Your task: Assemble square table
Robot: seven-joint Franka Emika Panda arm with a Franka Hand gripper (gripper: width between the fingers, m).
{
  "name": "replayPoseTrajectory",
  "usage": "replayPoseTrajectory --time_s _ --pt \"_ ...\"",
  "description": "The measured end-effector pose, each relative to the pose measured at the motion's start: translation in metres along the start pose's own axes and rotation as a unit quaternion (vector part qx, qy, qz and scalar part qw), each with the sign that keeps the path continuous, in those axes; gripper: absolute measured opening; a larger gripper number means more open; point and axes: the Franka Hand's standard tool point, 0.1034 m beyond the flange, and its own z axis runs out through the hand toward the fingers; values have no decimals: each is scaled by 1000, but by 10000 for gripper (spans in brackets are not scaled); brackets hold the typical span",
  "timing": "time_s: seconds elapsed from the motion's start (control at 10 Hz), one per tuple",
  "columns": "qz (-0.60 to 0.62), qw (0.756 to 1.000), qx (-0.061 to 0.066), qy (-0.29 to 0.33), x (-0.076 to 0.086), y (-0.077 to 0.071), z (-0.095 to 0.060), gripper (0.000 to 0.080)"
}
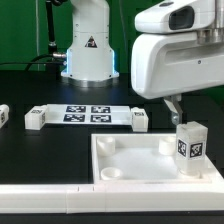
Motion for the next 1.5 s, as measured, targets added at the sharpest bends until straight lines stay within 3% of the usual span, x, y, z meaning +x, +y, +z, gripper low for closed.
replayPoseTrajectory --time_s 0.3,0.5,0.8,0.9,1.0,1.1,1.2,1.4,1.5 --pt "19 1000 -3 -3 -7 12 10 649" --pt "27 1000 -3 -4 -9 11 19 649" --pt "24 1000 -3 -5 -8 11 20 649" --pt "20 1000 -4 -5 -8 11 20 561" --pt "20 1000 -3 -5 -8 11 20 425" --pt "21 1000 -3 -5 -8 11 20 425" --pt "30 1000 -3 -5 -8 11 20 285" --pt "41 999 -3 -5 -8 11 20 285" --pt "105 994 -1 -3 -8 10 20 285"
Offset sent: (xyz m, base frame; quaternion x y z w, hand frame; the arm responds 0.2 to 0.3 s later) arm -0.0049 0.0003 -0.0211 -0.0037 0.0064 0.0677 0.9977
